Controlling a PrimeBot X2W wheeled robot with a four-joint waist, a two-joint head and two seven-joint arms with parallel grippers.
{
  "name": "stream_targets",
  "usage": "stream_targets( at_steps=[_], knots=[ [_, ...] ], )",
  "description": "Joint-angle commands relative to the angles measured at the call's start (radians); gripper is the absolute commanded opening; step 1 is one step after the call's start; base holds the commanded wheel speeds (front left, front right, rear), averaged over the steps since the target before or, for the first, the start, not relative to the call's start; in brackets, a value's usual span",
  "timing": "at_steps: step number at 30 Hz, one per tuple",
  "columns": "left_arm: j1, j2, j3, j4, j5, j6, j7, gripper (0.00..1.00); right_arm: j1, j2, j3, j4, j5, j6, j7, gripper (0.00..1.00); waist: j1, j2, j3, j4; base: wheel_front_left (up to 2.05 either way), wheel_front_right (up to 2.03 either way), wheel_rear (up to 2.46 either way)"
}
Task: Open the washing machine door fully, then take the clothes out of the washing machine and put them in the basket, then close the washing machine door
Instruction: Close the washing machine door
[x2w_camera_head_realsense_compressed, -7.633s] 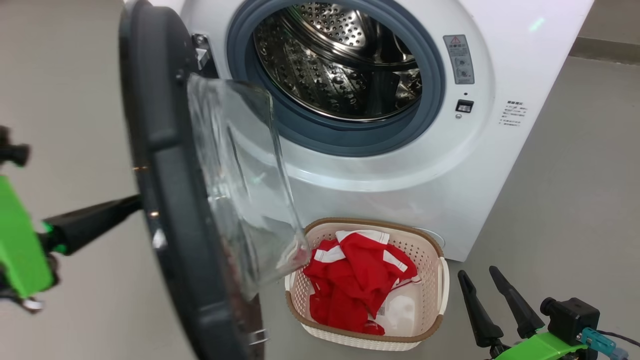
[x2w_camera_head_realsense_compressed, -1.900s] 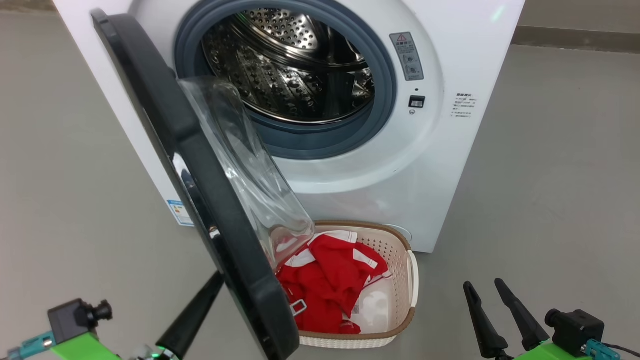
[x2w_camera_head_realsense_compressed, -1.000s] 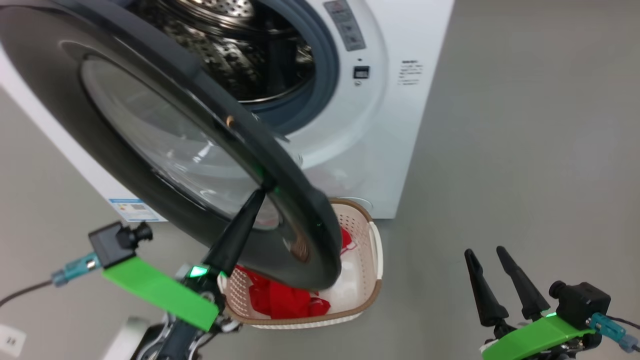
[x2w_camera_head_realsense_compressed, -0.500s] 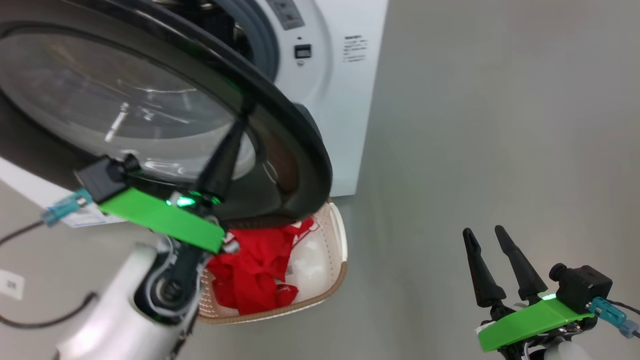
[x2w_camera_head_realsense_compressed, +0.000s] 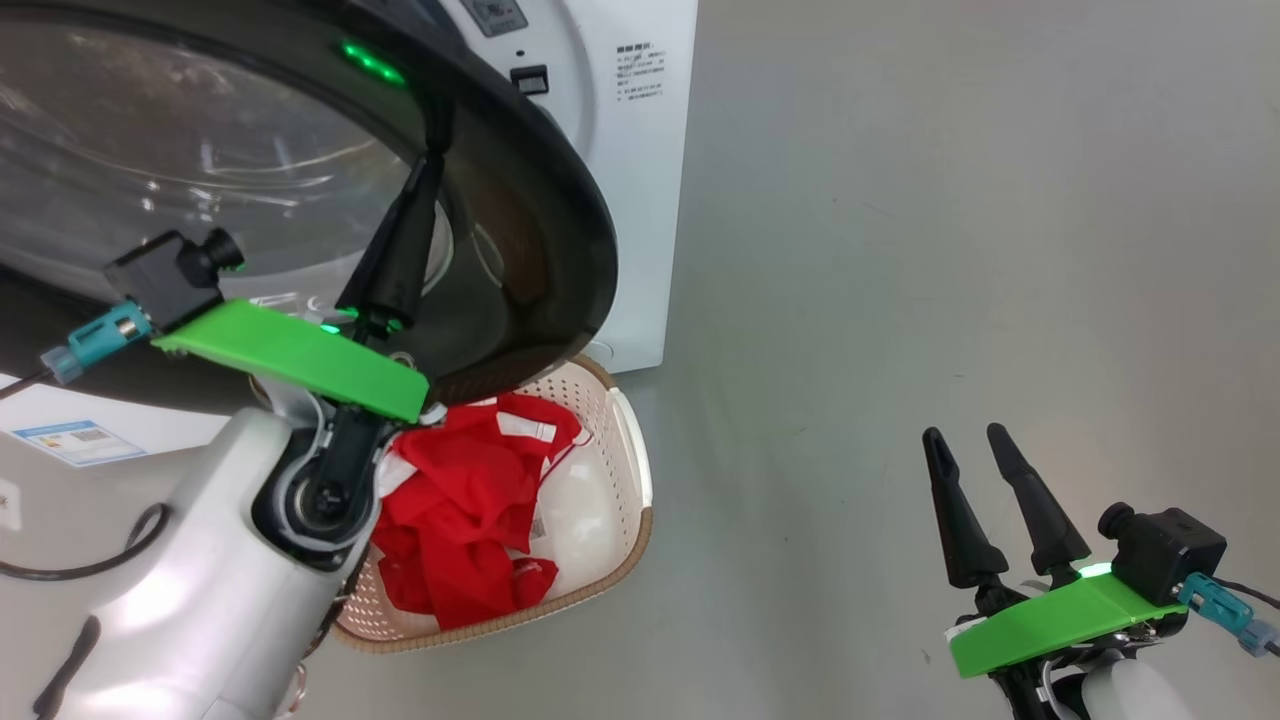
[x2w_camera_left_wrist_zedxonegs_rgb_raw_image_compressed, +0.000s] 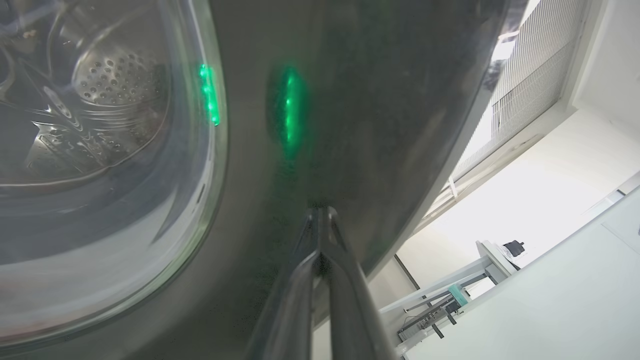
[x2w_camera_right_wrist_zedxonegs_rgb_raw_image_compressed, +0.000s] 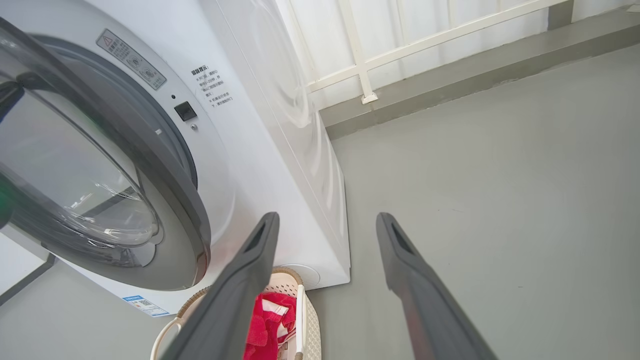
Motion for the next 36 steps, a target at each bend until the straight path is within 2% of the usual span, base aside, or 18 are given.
stream_targets(
  at_steps=[1,5,12,17,30,36],
  knots=[
    [-0.023,0.045,0.022,-0.015,0.012,-0.007,-0.01,0.0,-0.016,-0.004,0.013,-0.023,-0.009,0.007,-0.006,1.0,0.0,-0.0001,-0.004,0.001,0.0,0.0,0.0],
    [0.019,0.058,0.019,-0.013,0.05,-0.007,-0.012,0.0,-0.006,-0.003,0.005,-0.024,-0.012,0.007,-0.006,1.0,0.0,-0.0001,-0.019,0.009,0.0,0.0,0.0],
    [0.193,0.042,0.086,-0.028,0.13,-0.007,-0.012,0.0,0.03,-0.012,0.002,-0.021,-0.016,0.007,-0.006,1.0,0.0,-0.0001,-0.068,0.026,0.0,0.0,0.0],
    [0.324,0.032,0.141,-0.034,0.169,-0.007,-0.012,0.2,0.057,-0.024,0.008,-0.019,-0.015,0.007,-0.006,1.0,0.0,-0.0001,-0.103,0.036,0.0,0.0,0.0],
    [0.564,-0.004,0.279,-0.076,0.268,-0.007,-0.012,0.24,0.112,-0.057,0.011,-0.017,-0.014,0.007,-0.006,1.0,0.0,-0.0001,-0.159,0.065,0.0,0.0,0.0],
    [0.634,-0.012,0.316,-0.083,0.303,-0.007,-0.012,0.39,0.137,-0.066,0.004,-0.017,-0.013,0.007,-0.006,1.0,0.0,-0.0001,-0.181,0.07,0.0,0.0,0.0]
  ],
)
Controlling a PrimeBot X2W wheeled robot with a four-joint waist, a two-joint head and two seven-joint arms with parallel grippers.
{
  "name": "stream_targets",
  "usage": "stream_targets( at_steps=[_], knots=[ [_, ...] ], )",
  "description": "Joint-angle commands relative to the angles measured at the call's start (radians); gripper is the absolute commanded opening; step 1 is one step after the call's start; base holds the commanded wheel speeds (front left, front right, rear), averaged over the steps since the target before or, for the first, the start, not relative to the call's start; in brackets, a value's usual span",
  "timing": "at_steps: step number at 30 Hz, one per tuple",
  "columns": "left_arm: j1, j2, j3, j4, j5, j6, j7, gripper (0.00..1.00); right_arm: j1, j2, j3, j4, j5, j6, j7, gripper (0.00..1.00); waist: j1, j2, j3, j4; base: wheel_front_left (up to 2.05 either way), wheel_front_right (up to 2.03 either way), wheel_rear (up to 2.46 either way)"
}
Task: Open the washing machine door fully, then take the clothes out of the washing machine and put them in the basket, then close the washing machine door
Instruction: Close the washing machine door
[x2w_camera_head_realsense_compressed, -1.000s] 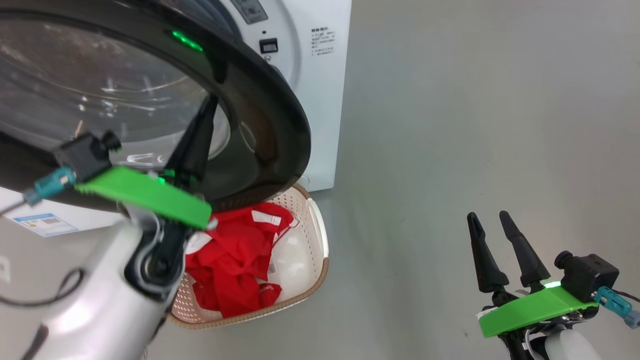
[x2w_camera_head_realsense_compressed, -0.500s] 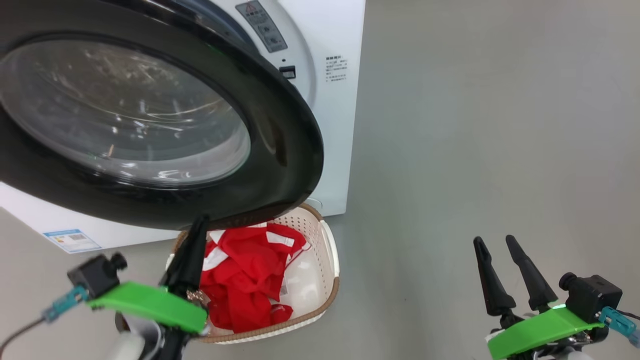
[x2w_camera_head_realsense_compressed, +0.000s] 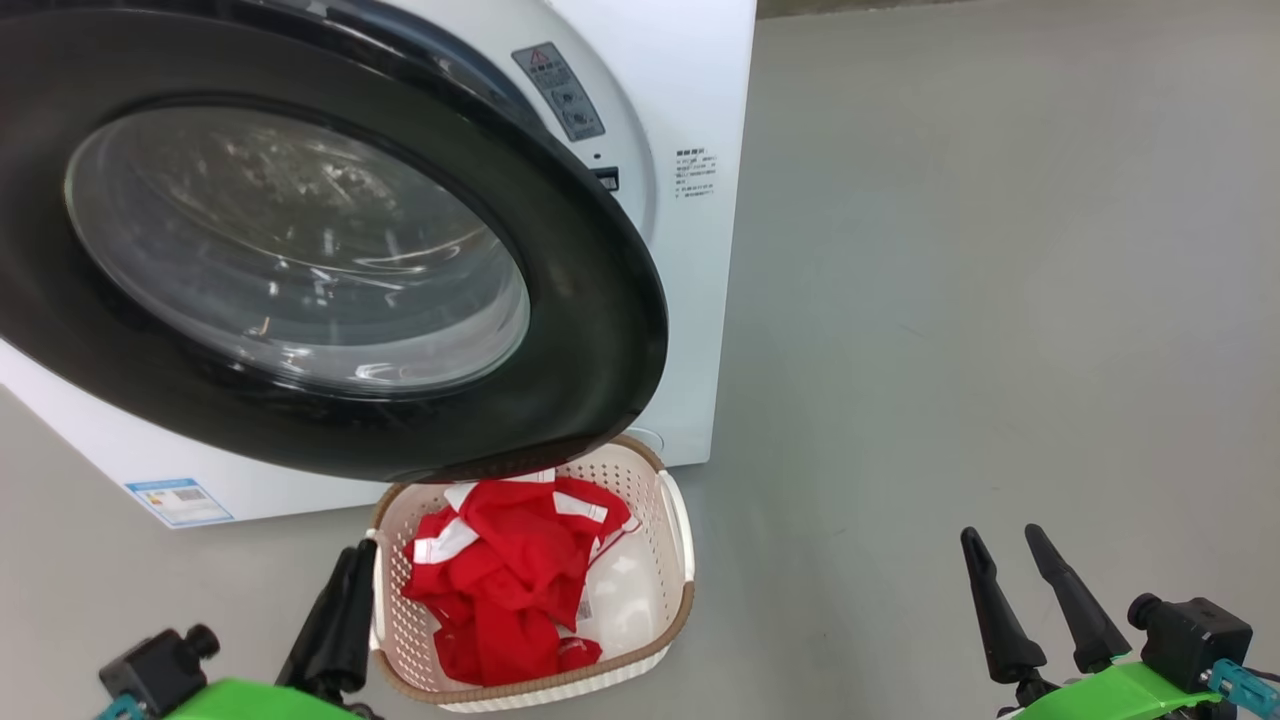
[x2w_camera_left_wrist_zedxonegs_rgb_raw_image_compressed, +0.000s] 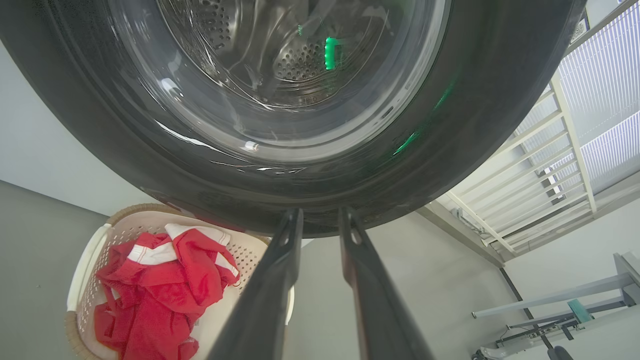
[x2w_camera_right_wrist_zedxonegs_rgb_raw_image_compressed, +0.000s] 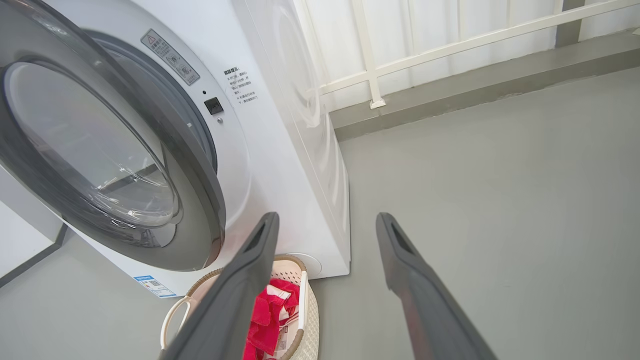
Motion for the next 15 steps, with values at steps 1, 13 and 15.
stream_targets(
  at_steps=[1,13,15],
  knots=[
    [-0.006,0.018,0.044,-0.027,0.013,-0.007,-0.012,0.39,-0.007,-0.015,0.022,-0.023,-0.012,0.006,-0.006,1.0,0.0,0.0,-0.006,0.002,0.0,0.0,0.0],
    [0.09,-0.011,0.165,-0.051,0.205,-0.007,-0.012,1.0,0.031,-0.022,-0.002,-0.033,-0.013,0.006,-0.006,1.0,0.0,0.0,-0.027,0.014,0.0,0.0,0.0],
    [0.1,-0.017,0.179,-0.054,0.232,-0.007,-0.012,1.0,0.035,-0.023,-0.005,-0.036,-0.013,0.006,-0.006,1.0,0.0,0.0,-0.029,0.019,0.0,0.0,0.0]
  ],
)
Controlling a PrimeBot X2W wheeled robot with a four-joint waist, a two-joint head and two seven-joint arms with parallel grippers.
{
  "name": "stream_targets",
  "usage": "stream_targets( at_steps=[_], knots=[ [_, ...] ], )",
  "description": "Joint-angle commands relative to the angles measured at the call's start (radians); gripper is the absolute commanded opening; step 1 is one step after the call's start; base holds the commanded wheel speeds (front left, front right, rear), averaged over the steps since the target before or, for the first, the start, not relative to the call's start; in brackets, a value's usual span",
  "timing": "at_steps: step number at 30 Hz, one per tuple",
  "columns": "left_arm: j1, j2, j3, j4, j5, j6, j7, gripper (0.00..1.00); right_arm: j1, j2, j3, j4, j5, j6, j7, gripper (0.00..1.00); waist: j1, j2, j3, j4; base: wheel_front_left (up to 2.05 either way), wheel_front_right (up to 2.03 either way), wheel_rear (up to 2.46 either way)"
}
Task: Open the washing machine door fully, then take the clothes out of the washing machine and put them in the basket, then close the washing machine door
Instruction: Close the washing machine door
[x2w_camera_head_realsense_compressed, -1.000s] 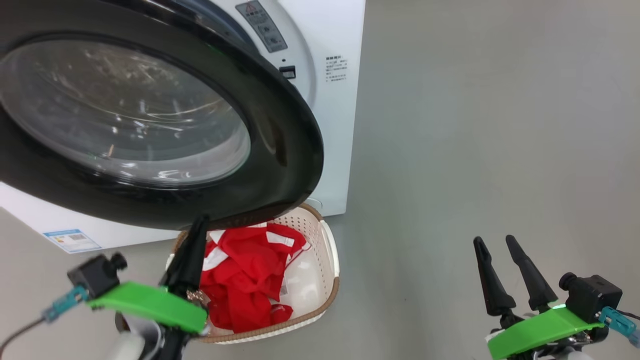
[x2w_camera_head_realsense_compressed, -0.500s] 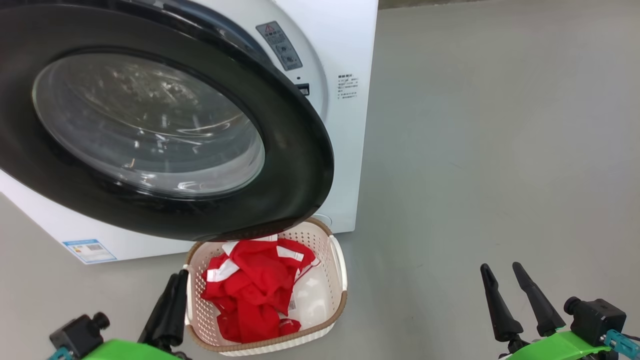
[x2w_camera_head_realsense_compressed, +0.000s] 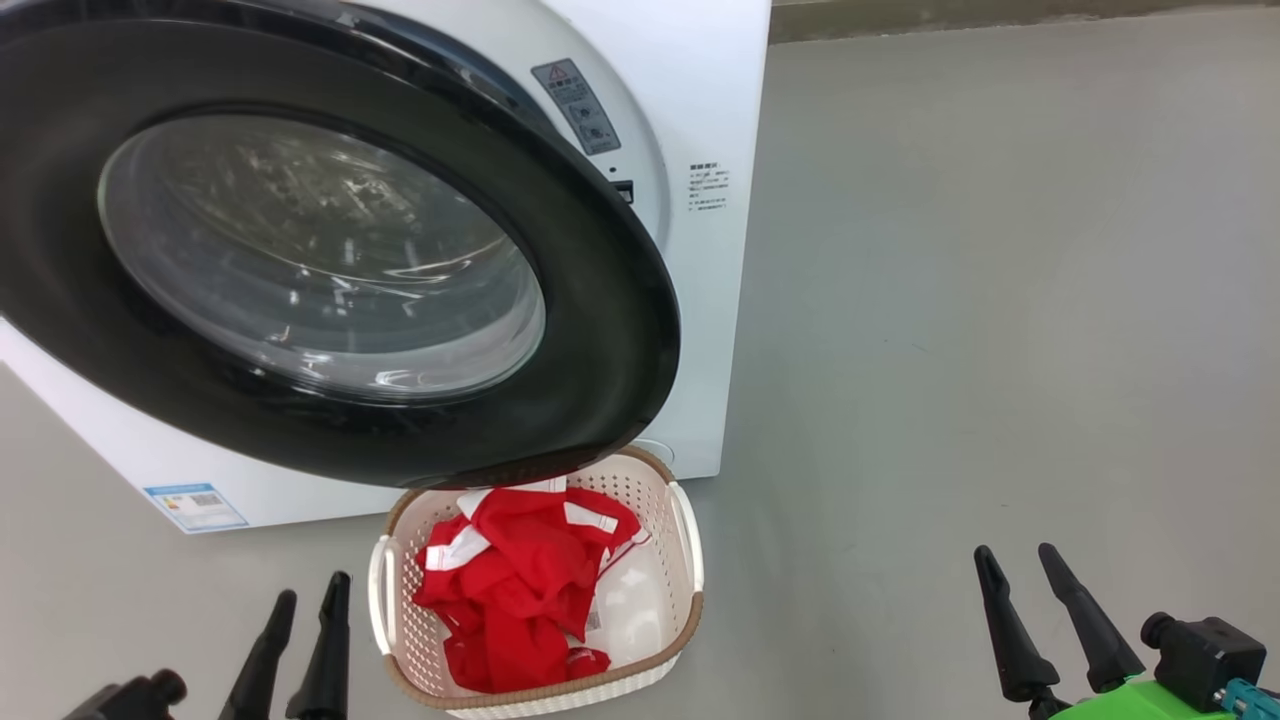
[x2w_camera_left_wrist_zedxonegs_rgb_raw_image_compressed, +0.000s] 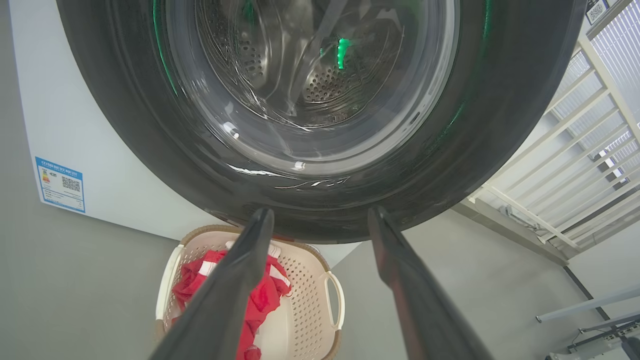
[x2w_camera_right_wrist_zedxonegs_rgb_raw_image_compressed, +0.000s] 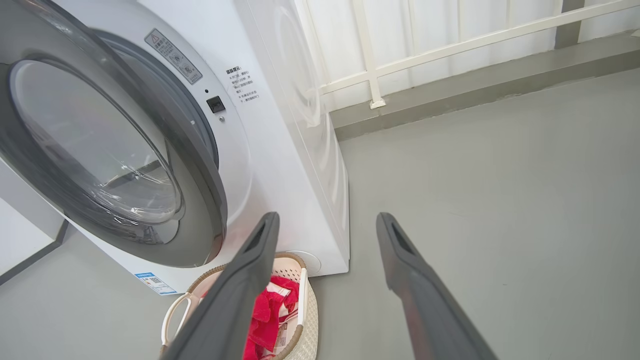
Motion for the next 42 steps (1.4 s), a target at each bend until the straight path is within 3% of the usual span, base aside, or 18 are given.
stream_targets(
  at_steps=[1,11,22,29,42],
  knots=[
    [-0.005,0.012,0.041,-0.027,0.019,-0.007,-0.012,1.0,-0.004,-0.016,0.011,-0.027,-0.013,0.006,-0.006,1.0,0.0,0.0,-0.003,0.004,0.0,0.0,0.0],
    [0.036,-0.015,0.117,-0.069,0.31,-0.007,-0.012,1.0,0.003,-0.022,-0.006,-0.032,-0.004,0.006,-0.006,1.0,0.0,0.0,-0.019,0.023,0.0,0.0,0.0],
    [0.09,-0.105,0.224,-0.174,0.65,-0.007,-0.012,1.0,0.017,-0.02,-0.025,-0.044,-0.014,0.006,-0.006,1.0,0.0,0.0,-0.027,0.026,0.0,0.0,0.0],
    [0.128,-0.153,0.269,-0.185,0.687,-0.007,-0.012,1.0,0.023,-0.02,-0.021,-0.039,-0.015,0.006,-0.006,1.0,0.0,0.0,-0.028,0.02,0.0,0.0,0.0],
    [0.118,-0.167,0.279,-0.186,0.684,-0.007,-0.012,1.0,0.018,-0.025,-0.023,-0.041,-0.017,0.006,-0.006,1.0,0.0,0.0,-0.024,0.022,0.0,0.0,0.0]
  ],
)
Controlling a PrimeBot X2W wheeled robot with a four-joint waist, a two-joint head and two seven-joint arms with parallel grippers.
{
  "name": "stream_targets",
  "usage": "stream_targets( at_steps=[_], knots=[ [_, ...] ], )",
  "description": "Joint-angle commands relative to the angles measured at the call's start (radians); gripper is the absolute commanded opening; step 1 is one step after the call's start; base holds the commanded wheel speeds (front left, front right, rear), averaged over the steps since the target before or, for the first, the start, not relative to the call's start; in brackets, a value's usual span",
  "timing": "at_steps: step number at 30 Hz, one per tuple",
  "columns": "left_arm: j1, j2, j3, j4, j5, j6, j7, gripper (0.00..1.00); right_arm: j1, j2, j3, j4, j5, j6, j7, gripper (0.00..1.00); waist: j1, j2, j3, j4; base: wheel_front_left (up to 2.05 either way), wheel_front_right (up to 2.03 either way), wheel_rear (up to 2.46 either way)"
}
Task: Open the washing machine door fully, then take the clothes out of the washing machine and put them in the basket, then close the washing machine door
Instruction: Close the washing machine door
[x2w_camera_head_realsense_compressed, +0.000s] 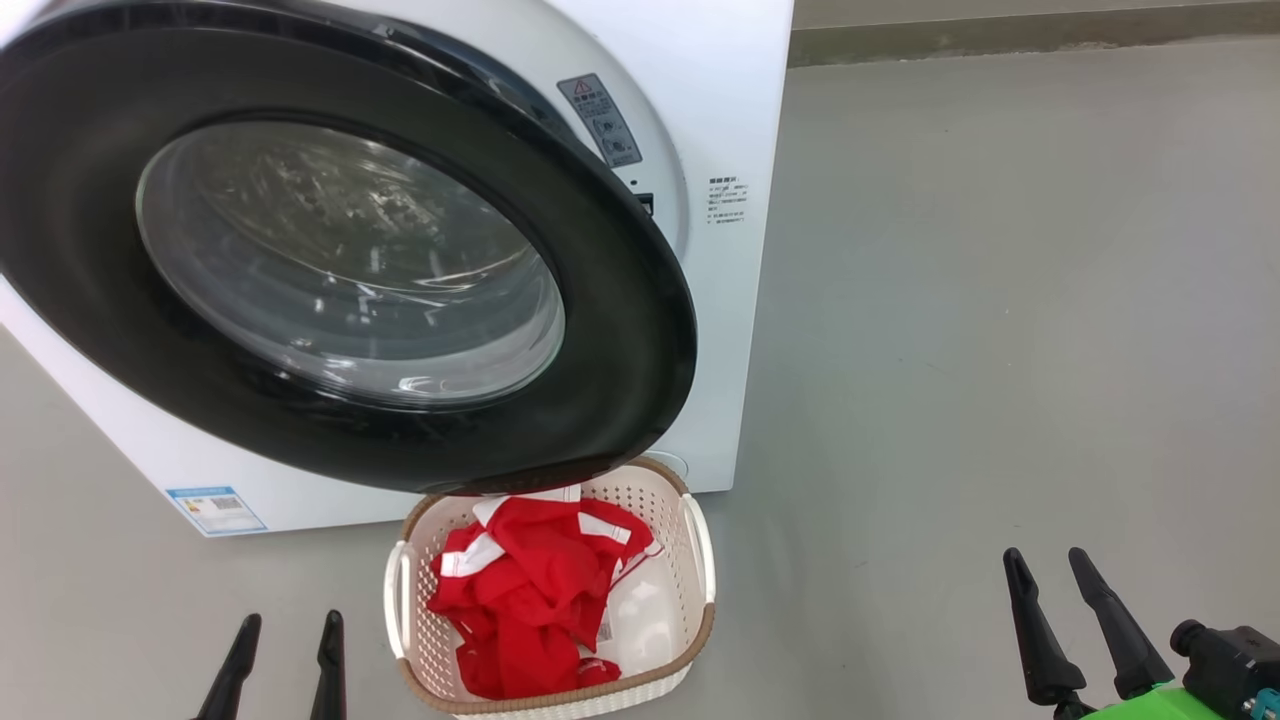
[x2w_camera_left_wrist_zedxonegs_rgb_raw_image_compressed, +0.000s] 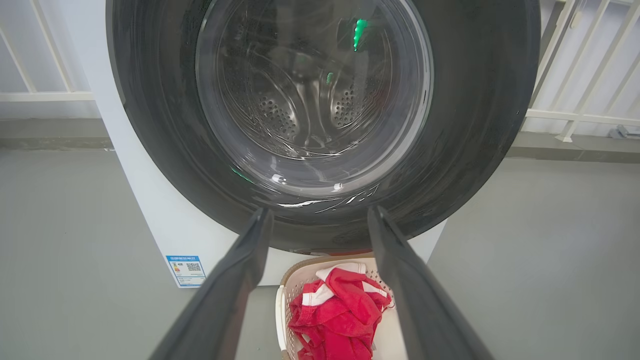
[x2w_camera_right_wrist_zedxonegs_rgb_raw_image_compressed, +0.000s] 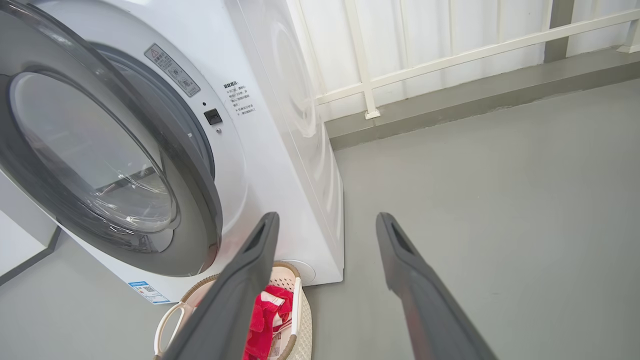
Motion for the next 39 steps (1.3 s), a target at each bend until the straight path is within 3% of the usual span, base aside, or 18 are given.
stream_targets(
  at_steps=[1,4,5,6,7,14,27,39],
  knots=[
    [-0.031,0.005,0.037,-0.026,0.005,-0.006,-0.012,1.0,-0.005,-0.023,0.024,-0.026,-0.011,0.007,-0.006,1.0,0.0,0.0,0.0,0.001,0.0,0.0,0.0],
    [-0.031,0.003,0.03,-0.026,0.003,-0.006,-0.012,1.0,-0.006,-0.022,0.03,-0.025,-0.012,0.007,-0.006,1.0,0.0,0.0,0.001,0.006,0.0,0.0,0.0],
    [-0.033,0.003,0.028,-0.027,-0.001,-0.006,-0.012,1.0,-0.007,-0.022,0.037,-0.025,-0.01,0.007,-0.006,0.91,0.0,0.0,0.002,0.008,0.0,0.0,0.0],
    [-0.035,0.003,0.027,-0.028,-0.004,-0.006,-0.012,1.0,-0.009,-0.023,0.047,-0.024,-0.006,0.007,-0.006,0.35,0.0,0.0,0.003,0.011,0.0,0.0,0.0],
    [-0.037,0.003,0.026,-0.03,-0.008,-0.006,-0.012,1.0,-0.012,-0.024,0.061,-0.023,-0.001,0.007,-0.006,0.0,0.0,0.0,0.005,0.013,0.0,0.0,0.0],
    [-0.058,0.002,-0.022,-0.026,-0.04,-0.006,-0.012,1.0,-0.073,-0.037,0.163,0.001,0.021,0.007,-0.006,0.0,0.0,0.0,0.023,0.055,0.0,0.0,0.0],
    [-0.094,0.002,-0.094,-0.01,-0.092,0.001,-0.012,1.0,-0.372,-0.113,0.374,0.049,0.087,0.007,-0.006,0.0,0.0,0.0,0.07,0.183,0.0,0.0,0.0],
    [-0.122,0.002,-0.135,-0.014,-0.14,0.015,-0.012,1.0,-0.536,-0.129,0.408,0.115,0.172,0.007,-0.006,0.0,0.0,0.0,0.128,0.287,0.0,0.0,0.0]
  ],
)
